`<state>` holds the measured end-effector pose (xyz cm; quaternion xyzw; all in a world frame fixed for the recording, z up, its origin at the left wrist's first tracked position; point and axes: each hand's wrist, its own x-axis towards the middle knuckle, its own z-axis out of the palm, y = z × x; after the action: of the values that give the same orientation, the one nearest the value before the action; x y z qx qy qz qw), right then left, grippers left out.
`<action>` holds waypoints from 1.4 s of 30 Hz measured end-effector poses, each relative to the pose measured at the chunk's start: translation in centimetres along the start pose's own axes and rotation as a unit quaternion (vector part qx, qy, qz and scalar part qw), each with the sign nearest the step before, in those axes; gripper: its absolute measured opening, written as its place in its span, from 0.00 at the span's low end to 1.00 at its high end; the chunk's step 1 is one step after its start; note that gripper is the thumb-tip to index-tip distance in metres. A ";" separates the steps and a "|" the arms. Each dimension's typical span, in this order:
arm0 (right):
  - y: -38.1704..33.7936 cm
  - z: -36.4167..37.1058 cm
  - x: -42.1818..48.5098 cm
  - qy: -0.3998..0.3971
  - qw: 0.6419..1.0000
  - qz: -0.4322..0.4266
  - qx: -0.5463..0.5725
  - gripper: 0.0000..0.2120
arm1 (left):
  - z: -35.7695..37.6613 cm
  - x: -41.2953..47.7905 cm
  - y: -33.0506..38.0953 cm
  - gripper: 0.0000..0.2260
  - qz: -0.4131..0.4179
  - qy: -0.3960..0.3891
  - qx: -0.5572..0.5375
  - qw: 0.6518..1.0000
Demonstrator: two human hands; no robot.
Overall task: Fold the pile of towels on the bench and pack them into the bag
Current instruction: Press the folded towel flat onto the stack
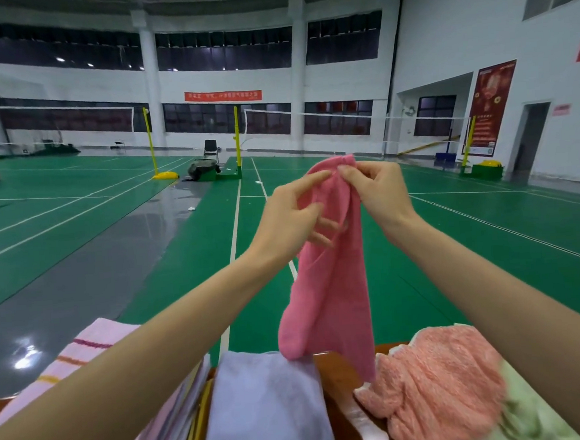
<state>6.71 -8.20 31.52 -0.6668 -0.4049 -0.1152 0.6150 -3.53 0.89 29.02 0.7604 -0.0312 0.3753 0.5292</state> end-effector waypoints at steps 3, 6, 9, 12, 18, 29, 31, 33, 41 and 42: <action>0.0 -0.1 0.0 -0.019 0.999 0.017 0.029 0.10 | -1.7 1.1 -1.5 0.22 0.066 0.076 0.196 0.976; -0.2 -0.2 0.1 -0.064 0.996 0.019 0.055 0.09 | -3.4 2.0 -3.2 0.30 -0.016 0.013 0.224 0.974; 0.0 -0.3 0.5 -0.061 0.993 0.030 0.098 0.11 | -5.0 2.0 -4.4 0.18 -0.117 -0.090 0.123 0.981; 0.1 -0.8 1.5 -0.049 0.987 0.064 0.140 0.12 | -6.0 1.8 -5.3 0.14 -0.177 -0.122 0.003 0.977; 1.6 -2.4 4.3 -0.008 0.993 0.093 0.072 0.10 | -7.4 6.3 -2.5 0.05 -0.120 0.060 -0.056 0.989; 1.2 -1.2 5.7 0.010 0.976 0.138 0.170 0.07 | -8.4 9.4 1.4 0.10 -0.075 0.091 0.041 0.992; 1.1 -0.5 5.3 0.004 0.967 0.151 0.205 0.07 | -9.1 8.5 1.0 0.07 -0.078 0.085 0.036 0.993; 1.2 0.1 4.5 -0.008 0.961 0.160 0.225 0.07 | -9.7 7.2 0.4 0.04 -0.077 0.073 0.019 0.994; 3.1 0.2 -2.9 -0.095 0.951 0.165 0.245 0.07 | -11.4 -1.1 -1.3 0.09 -0.117 0.004 -0.008 0.993; 3.4 0.1 -4.0 -0.113 0.949 0.168 0.242 0.07 | -11.4 -2.3 -1.6 0.07 -0.133 -0.009 -0.008 0.991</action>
<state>6.43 -9.47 26.37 -0.5645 -0.3700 0.1676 0.7186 -10.64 10.26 28.14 0.7567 0.0623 0.2951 0.5801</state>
